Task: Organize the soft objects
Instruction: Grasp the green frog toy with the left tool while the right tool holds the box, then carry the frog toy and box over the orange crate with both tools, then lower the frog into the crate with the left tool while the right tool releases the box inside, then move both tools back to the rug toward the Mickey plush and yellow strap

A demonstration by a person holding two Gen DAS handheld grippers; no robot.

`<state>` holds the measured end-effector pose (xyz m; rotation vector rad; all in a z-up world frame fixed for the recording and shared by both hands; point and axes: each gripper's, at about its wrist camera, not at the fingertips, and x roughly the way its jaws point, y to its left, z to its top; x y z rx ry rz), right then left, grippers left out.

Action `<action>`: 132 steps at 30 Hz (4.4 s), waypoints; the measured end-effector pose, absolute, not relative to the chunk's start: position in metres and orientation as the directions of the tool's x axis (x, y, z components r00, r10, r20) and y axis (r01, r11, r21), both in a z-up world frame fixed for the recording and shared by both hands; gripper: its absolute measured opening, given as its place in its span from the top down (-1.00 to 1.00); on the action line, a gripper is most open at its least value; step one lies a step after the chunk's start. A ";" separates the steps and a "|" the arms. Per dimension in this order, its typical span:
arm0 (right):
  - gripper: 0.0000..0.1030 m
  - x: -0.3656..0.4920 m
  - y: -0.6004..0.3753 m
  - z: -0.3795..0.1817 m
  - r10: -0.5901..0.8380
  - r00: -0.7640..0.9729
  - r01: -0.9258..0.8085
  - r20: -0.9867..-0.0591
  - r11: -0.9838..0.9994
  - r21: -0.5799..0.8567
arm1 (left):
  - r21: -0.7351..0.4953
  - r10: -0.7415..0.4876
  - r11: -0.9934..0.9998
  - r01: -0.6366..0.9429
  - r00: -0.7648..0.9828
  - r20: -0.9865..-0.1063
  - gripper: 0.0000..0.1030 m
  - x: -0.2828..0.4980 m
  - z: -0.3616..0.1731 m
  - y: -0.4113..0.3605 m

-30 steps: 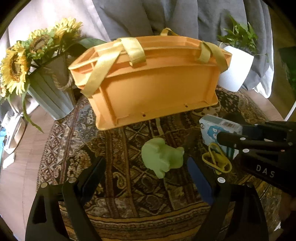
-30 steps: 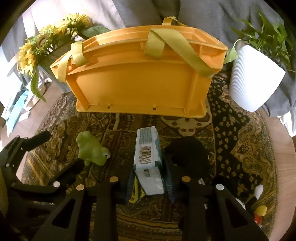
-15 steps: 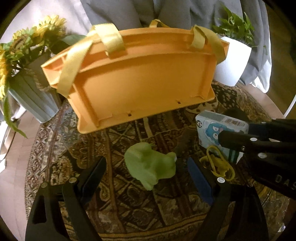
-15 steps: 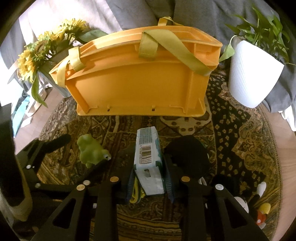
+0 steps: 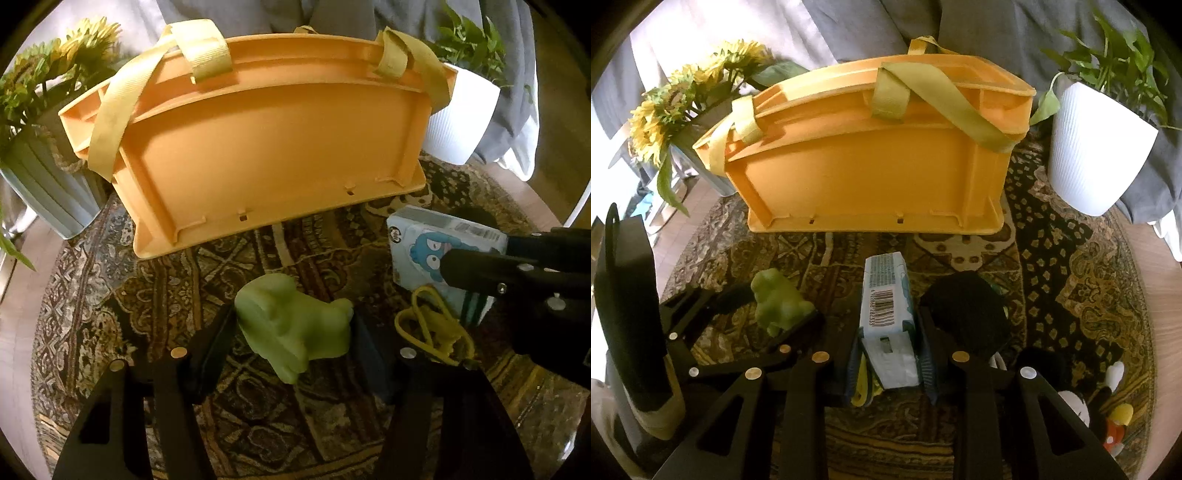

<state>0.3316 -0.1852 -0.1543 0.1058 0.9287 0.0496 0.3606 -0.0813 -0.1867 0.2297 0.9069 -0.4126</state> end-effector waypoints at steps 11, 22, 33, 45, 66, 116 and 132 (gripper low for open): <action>0.45 0.325 -0.181 -0.124 0.109 0.660 -0.023 -0.743 0.992 0.125 | -0.017 -0.270 0.920 0.391 0.602 -0.752 -0.22 0.353 -0.145 -0.063; 0.45 0.317 -0.172 -0.081 0.133 0.747 -0.067 -0.651 0.990 0.125 | -0.009 -0.258 0.940 0.340 0.695 -0.671 -0.22 0.347 -0.090 -0.049; 0.45 0.323 -0.171 -0.037 0.128 0.833 -0.077 -0.539 0.990 0.116 | 0.019 -0.254 0.948 0.319 0.788 -0.561 -0.22 0.351 -0.044 -0.045; 0.45 0.357 -0.171 -0.003 0.102 0.885 -0.065 -0.454 0.993 0.097 | 0.028 -0.234 0.960 0.279 0.851 -0.470 -0.22 0.382 -0.008 -0.040; 0.45 0.439 -0.200 -0.035 -0.016 0.807 0.074 -0.590 0.994 0.075 | 0.070 -0.221 0.949 0.309 0.804 -0.552 -0.22 0.477 -0.028 -0.069; -0.33 0.279 -0.248 -0.025 -0.187 0.830 0.264 -0.526 0.962 0.074 | 0.067 -0.281 0.927 0.369 0.801 -0.529 -0.68 0.348 -0.010 -0.083; -0.54 0.197 -0.240 -0.058 -0.299 0.809 0.377 -0.506 0.925 0.057 | 0.053 -0.293 0.922 0.384 0.780 -0.553 -0.68 0.283 -0.042 -0.079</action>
